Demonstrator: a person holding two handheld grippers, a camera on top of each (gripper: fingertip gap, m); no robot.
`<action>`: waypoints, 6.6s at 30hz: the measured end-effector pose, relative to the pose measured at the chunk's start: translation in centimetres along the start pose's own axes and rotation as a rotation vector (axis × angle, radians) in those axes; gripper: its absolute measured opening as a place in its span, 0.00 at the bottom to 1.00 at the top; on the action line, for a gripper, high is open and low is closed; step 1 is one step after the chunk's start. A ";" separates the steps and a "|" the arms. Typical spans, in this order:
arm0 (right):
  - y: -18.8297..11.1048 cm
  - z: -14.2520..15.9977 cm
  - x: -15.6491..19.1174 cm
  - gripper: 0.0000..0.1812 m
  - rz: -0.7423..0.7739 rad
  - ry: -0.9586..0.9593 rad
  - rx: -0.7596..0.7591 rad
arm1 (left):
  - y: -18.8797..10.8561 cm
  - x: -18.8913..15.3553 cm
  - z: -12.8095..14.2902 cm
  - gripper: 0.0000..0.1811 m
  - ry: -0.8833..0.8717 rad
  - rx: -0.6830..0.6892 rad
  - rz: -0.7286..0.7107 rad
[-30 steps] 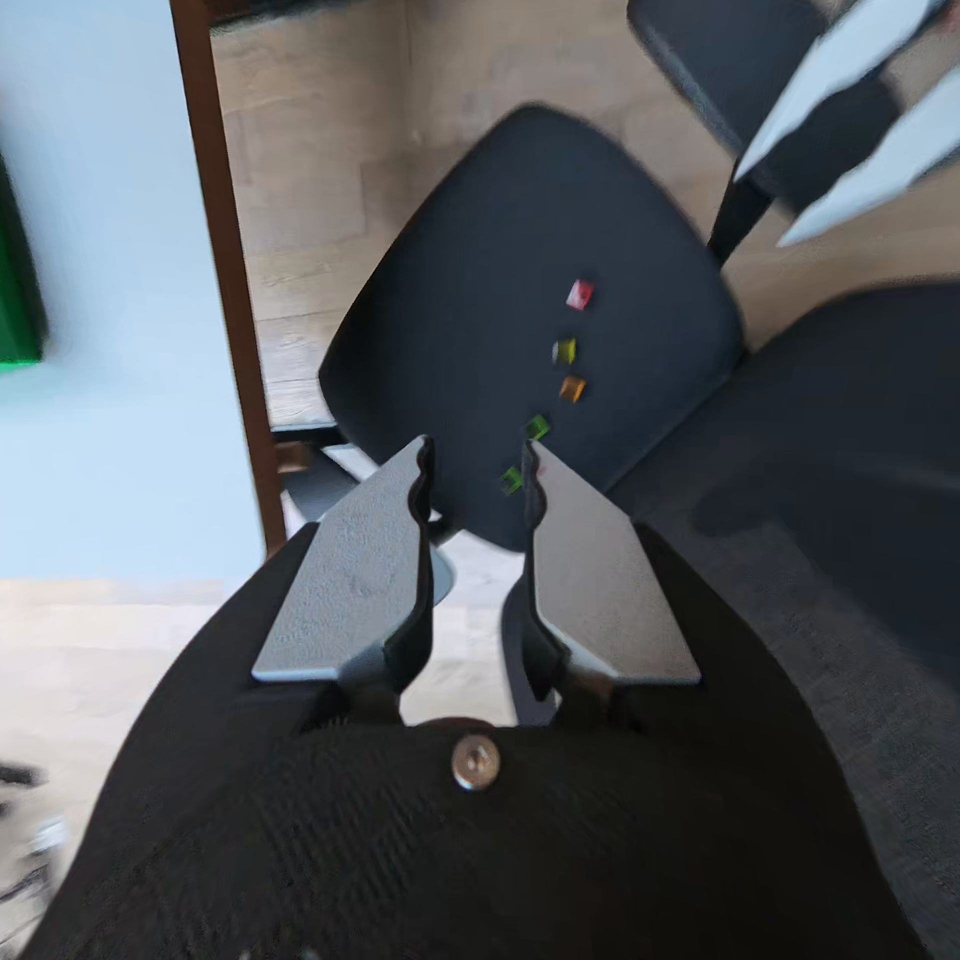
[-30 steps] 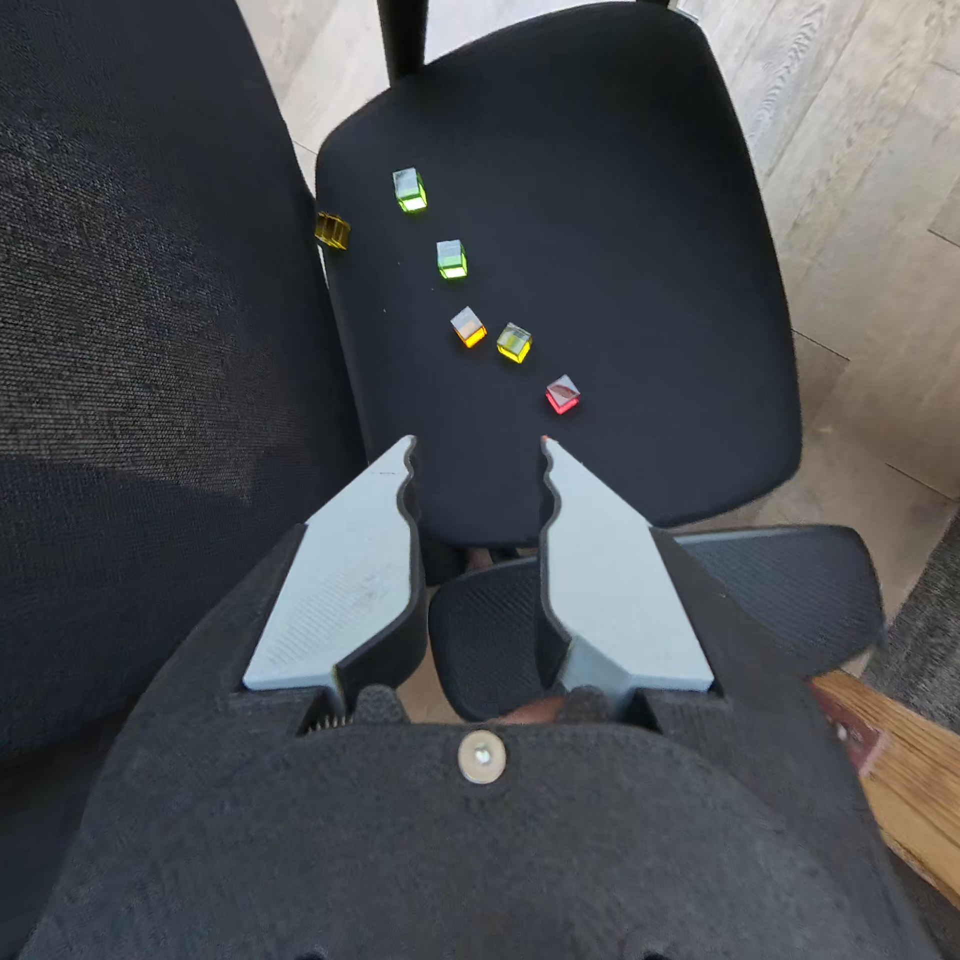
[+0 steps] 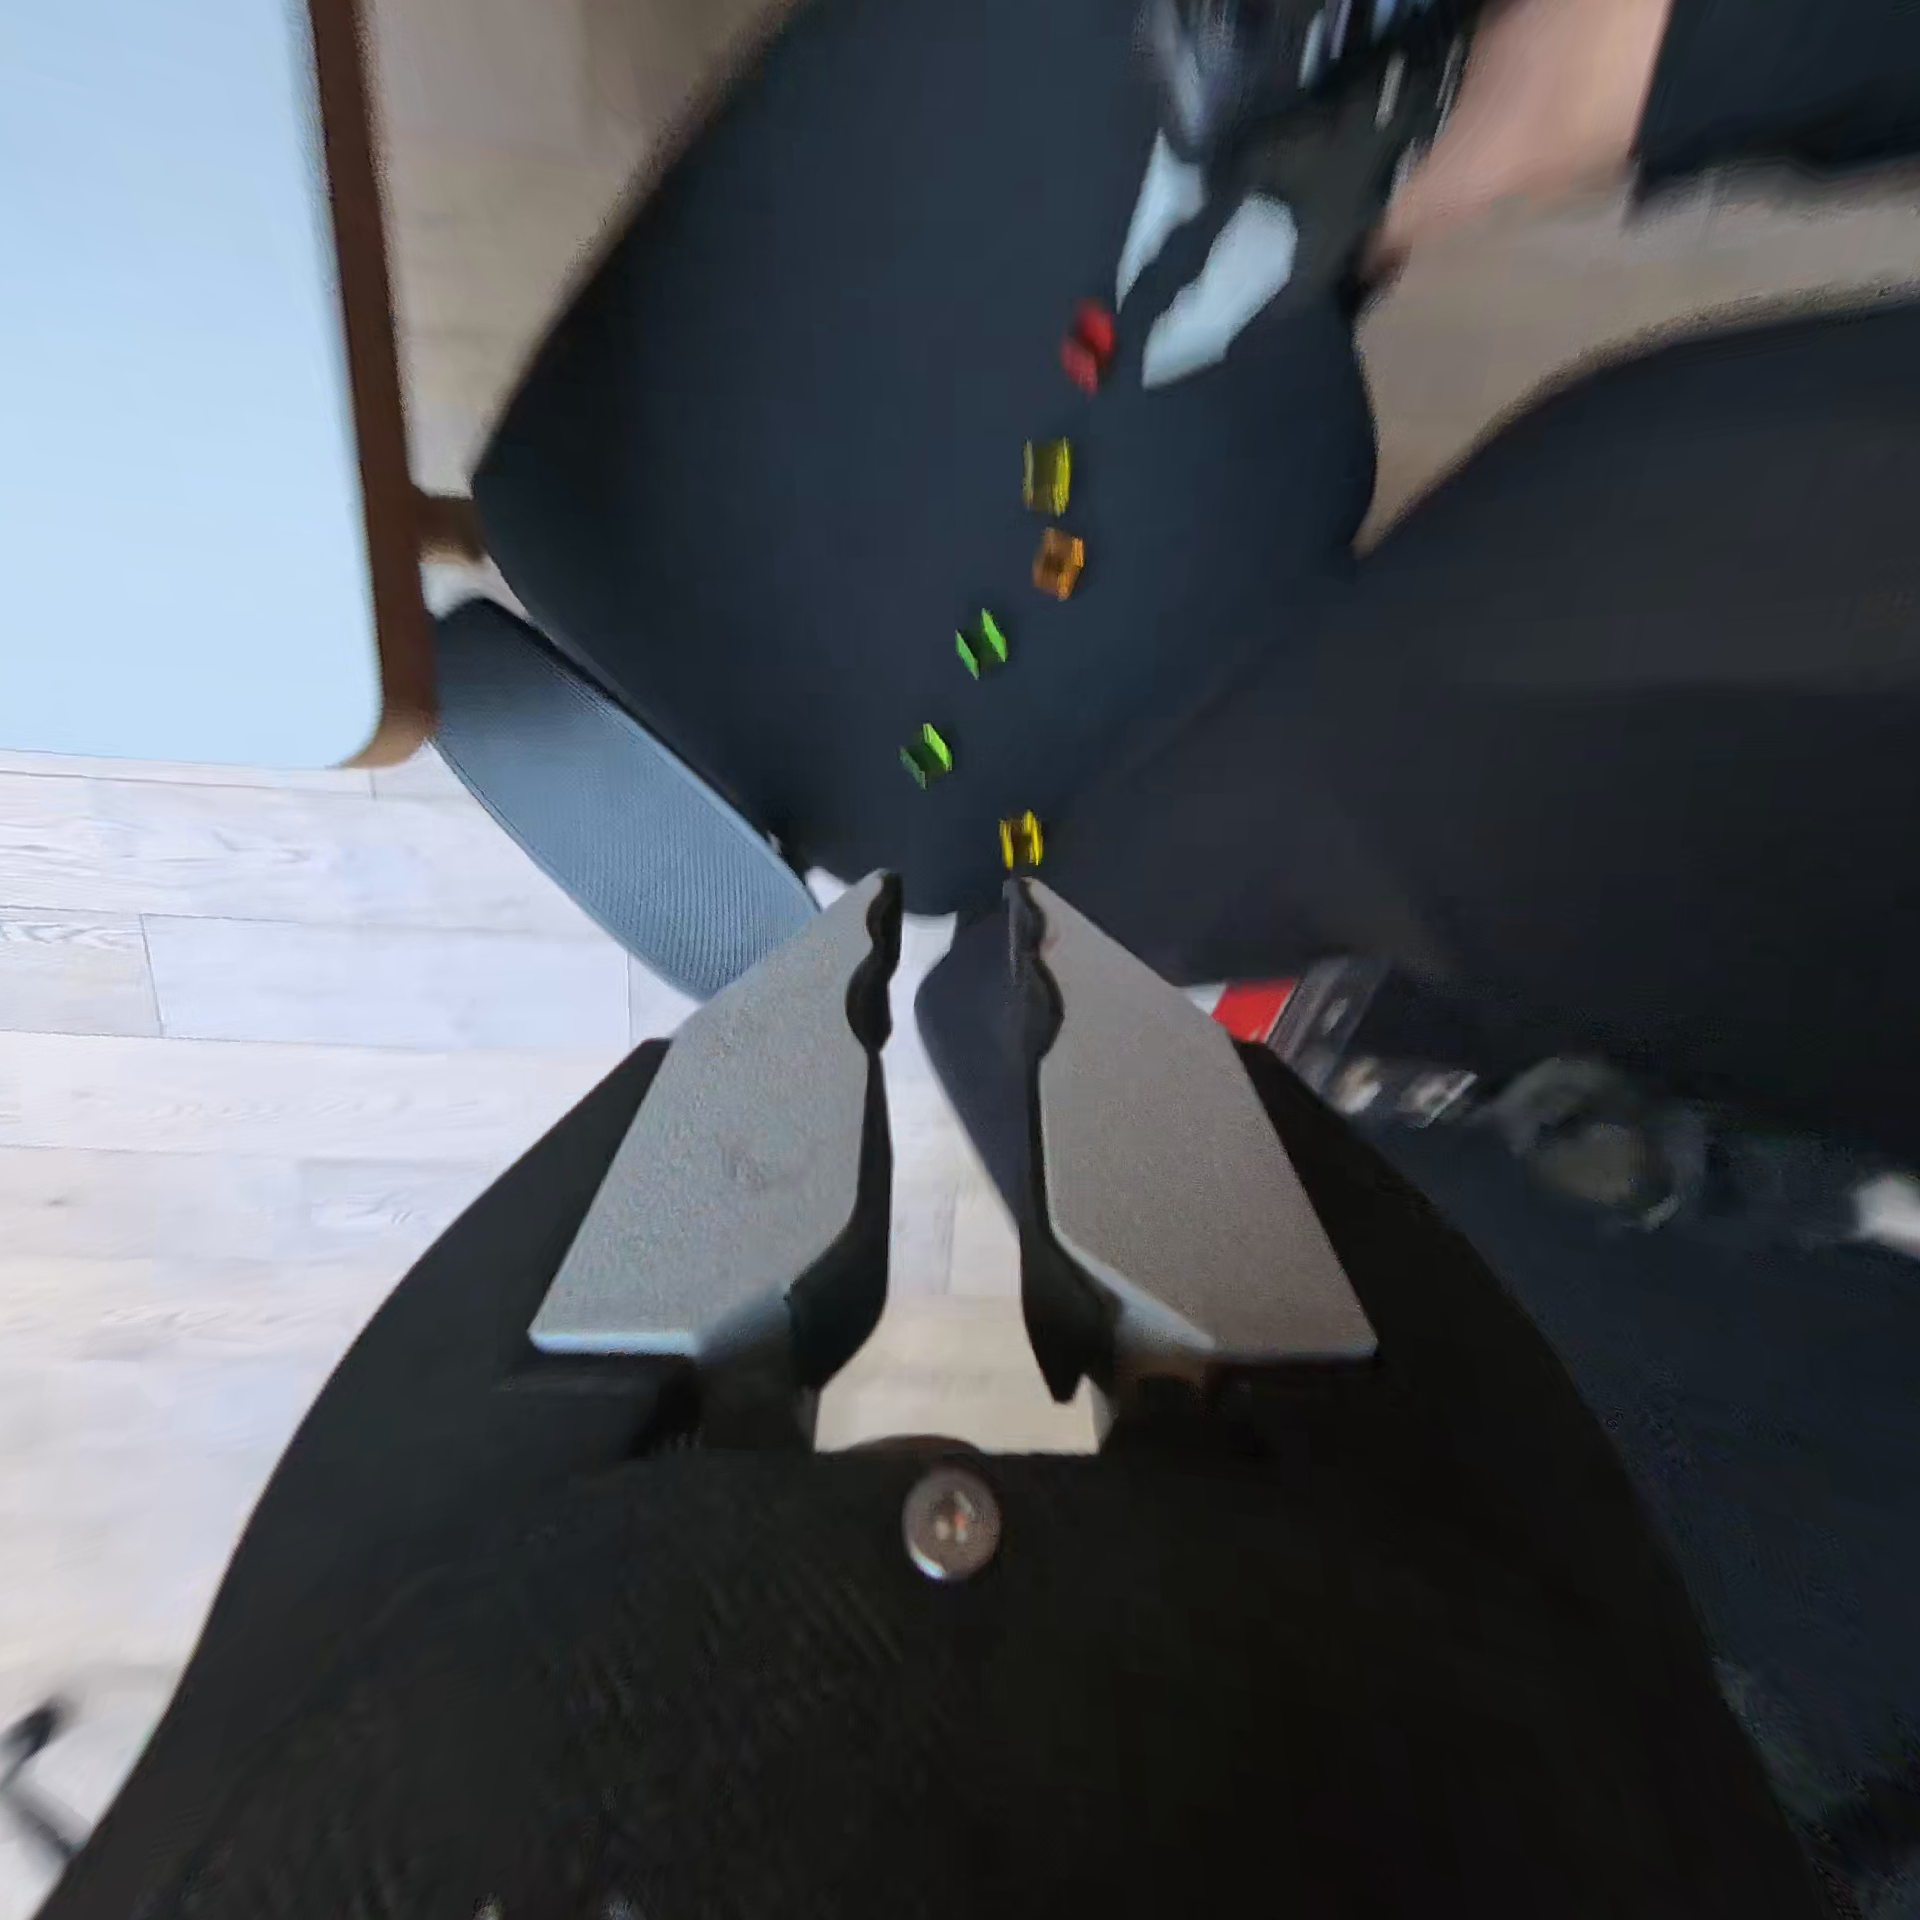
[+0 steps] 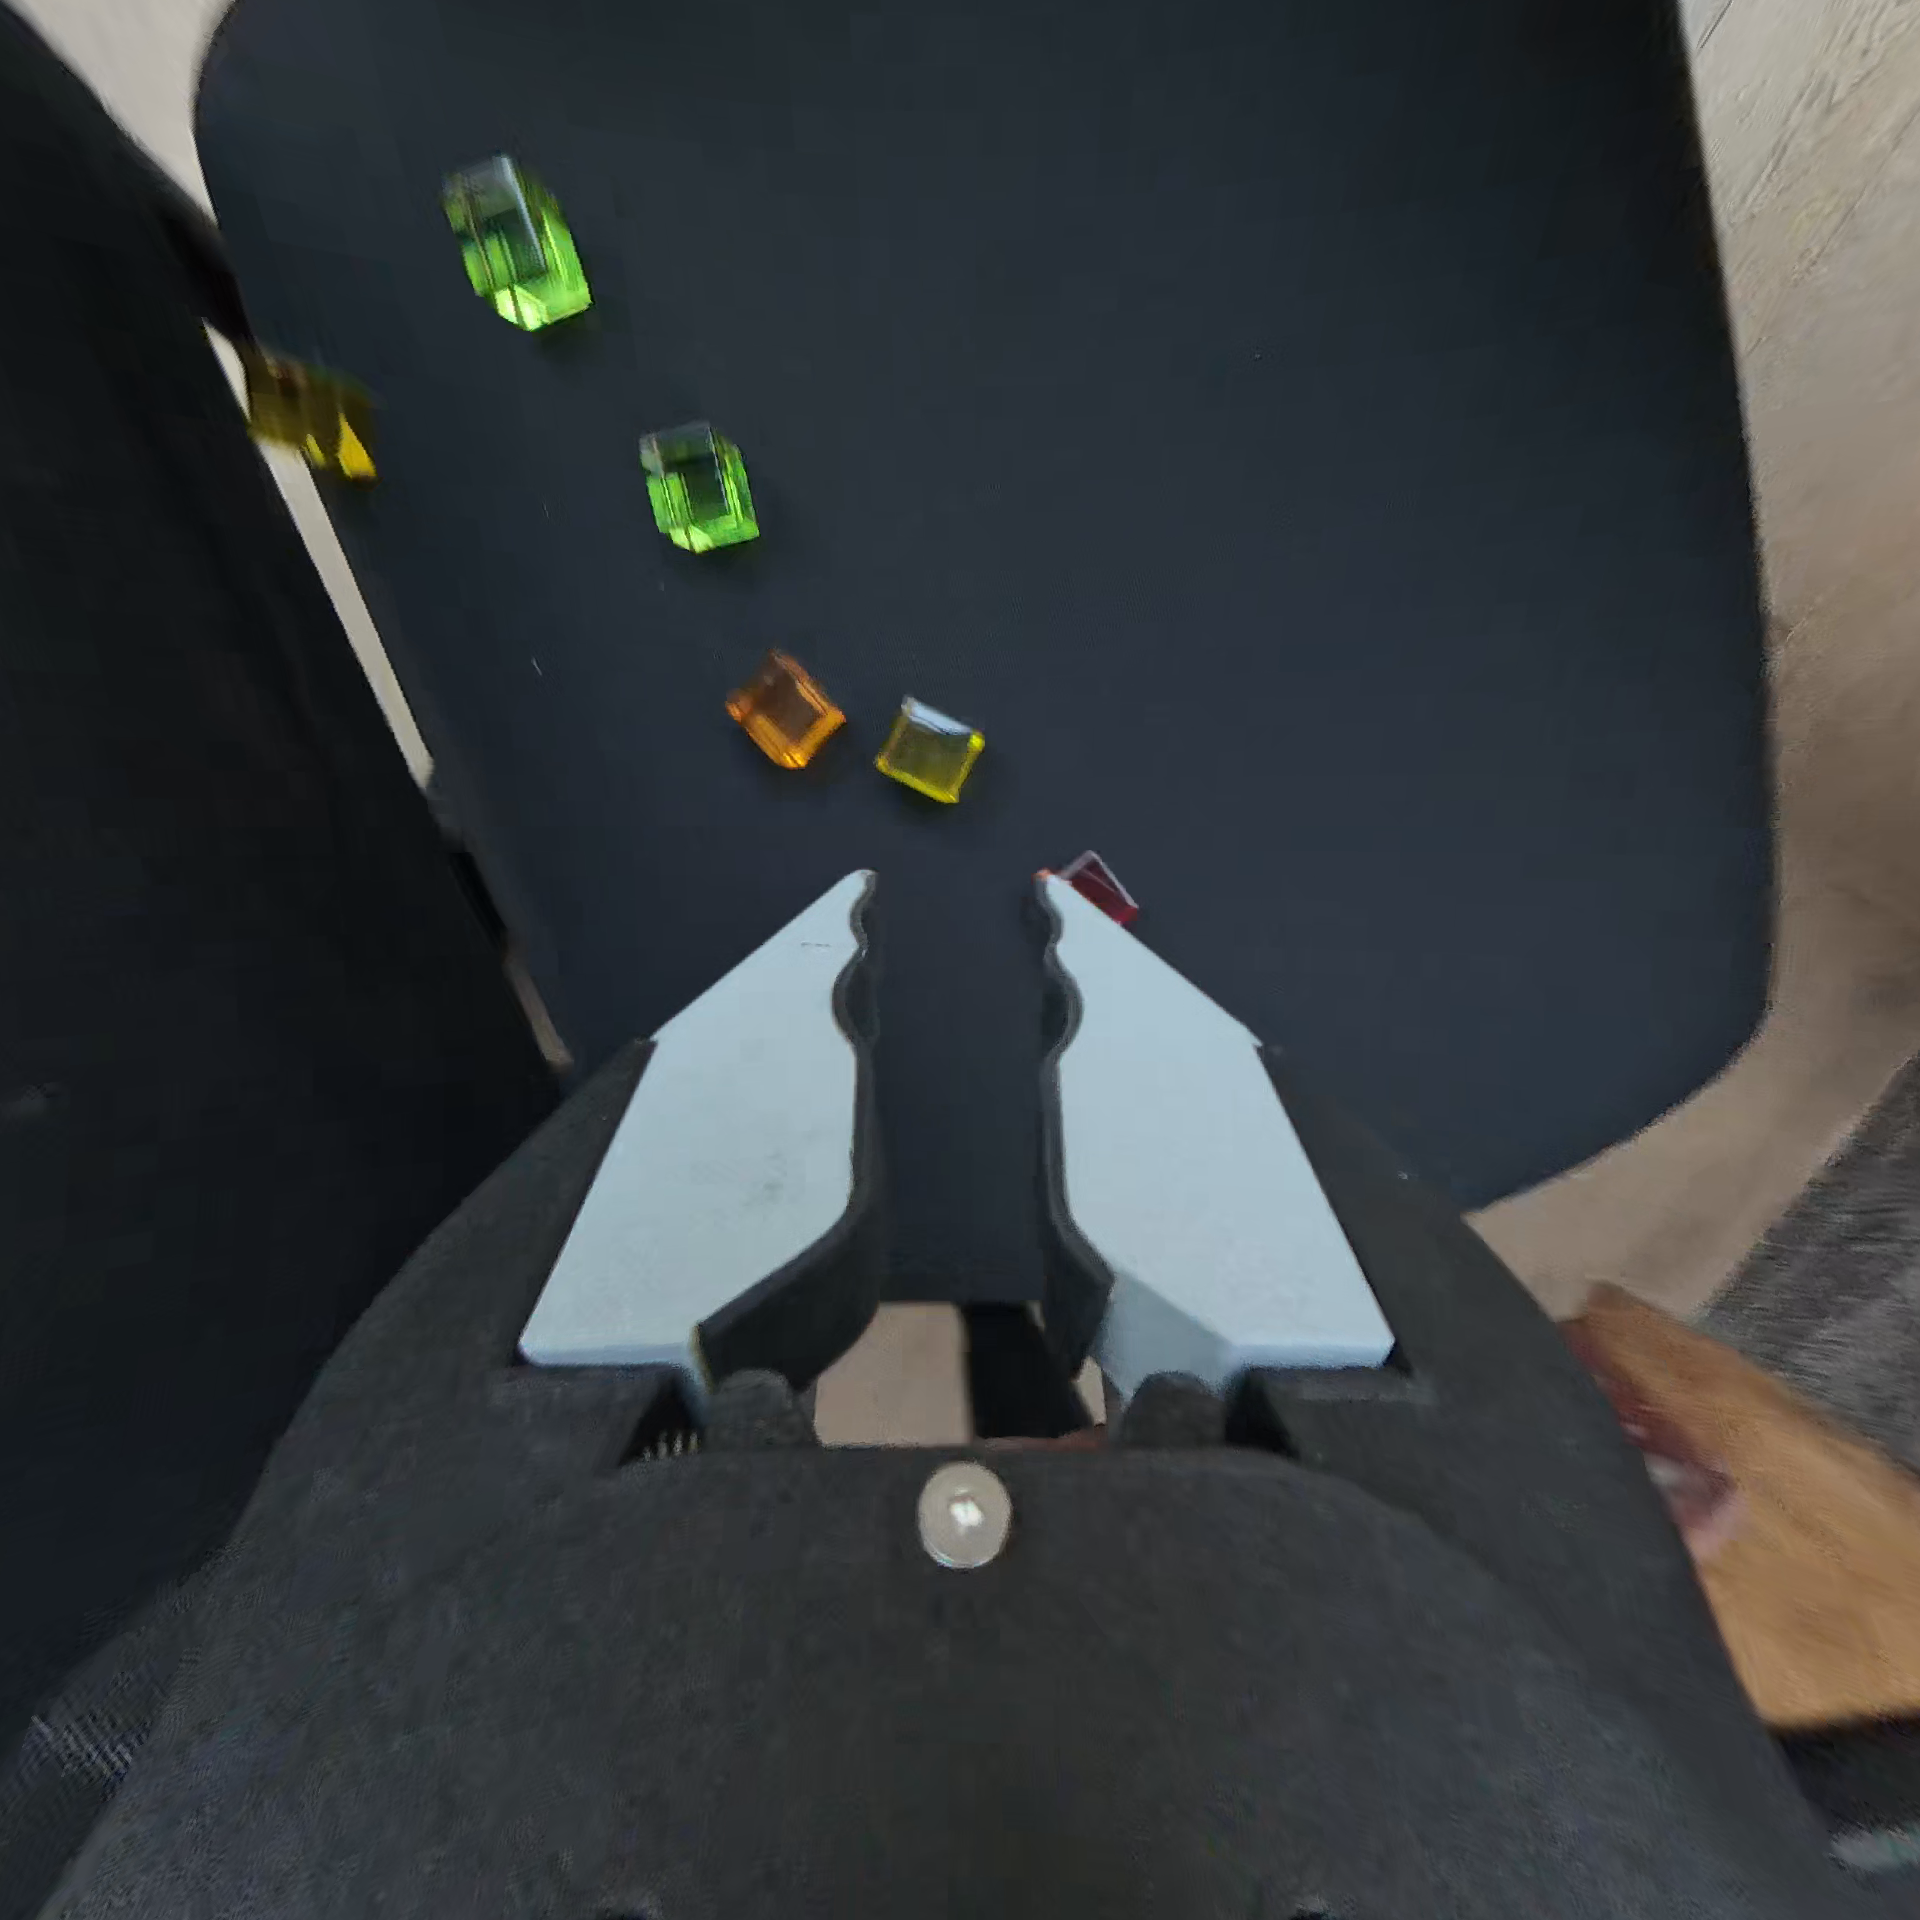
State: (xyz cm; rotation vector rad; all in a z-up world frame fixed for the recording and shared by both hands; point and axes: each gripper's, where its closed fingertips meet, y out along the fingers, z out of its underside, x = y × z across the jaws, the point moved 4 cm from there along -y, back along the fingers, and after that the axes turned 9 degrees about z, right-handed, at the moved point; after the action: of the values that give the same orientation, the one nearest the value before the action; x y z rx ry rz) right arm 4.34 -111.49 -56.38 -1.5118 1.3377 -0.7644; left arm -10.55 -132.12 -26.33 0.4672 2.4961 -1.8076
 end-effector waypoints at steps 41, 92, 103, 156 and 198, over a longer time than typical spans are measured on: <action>8.5 2.4 1.8 0.14 0.167 -0.490 0.220 | 0.0 2.1 -0.4 0.02 -0.128 -0.155 -0.129; 12.1 1.1 1.7 0.31 0.158 -0.181 0.211 | 0.0 1.7 -0.5 0.00 -0.120 -0.162 -0.111; 9.4 4.3 2.8 0.29 0.070 0.236 0.188 | 0.2 1.6 -0.3 0.00 -0.120 -0.153 -0.107; 10.2 1.1 0.9 0.15 0.000 -0.194 0.135 | 0.6 1.7 0.0 0.00 -0.114 -0.123 -0.110; 11.4 0.3 3.1 0.21 -0.070 -0.142 0.093 | 0.6 1.8 0.0 0.00 -0.113 -0.118 -0.116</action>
State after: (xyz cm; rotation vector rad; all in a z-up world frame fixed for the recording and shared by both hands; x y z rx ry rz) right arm 0.90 -113.97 -67.43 -1.5165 1.1343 -0.7386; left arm -12.09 -131.53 -27.25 0.2137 2.5815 -1.6588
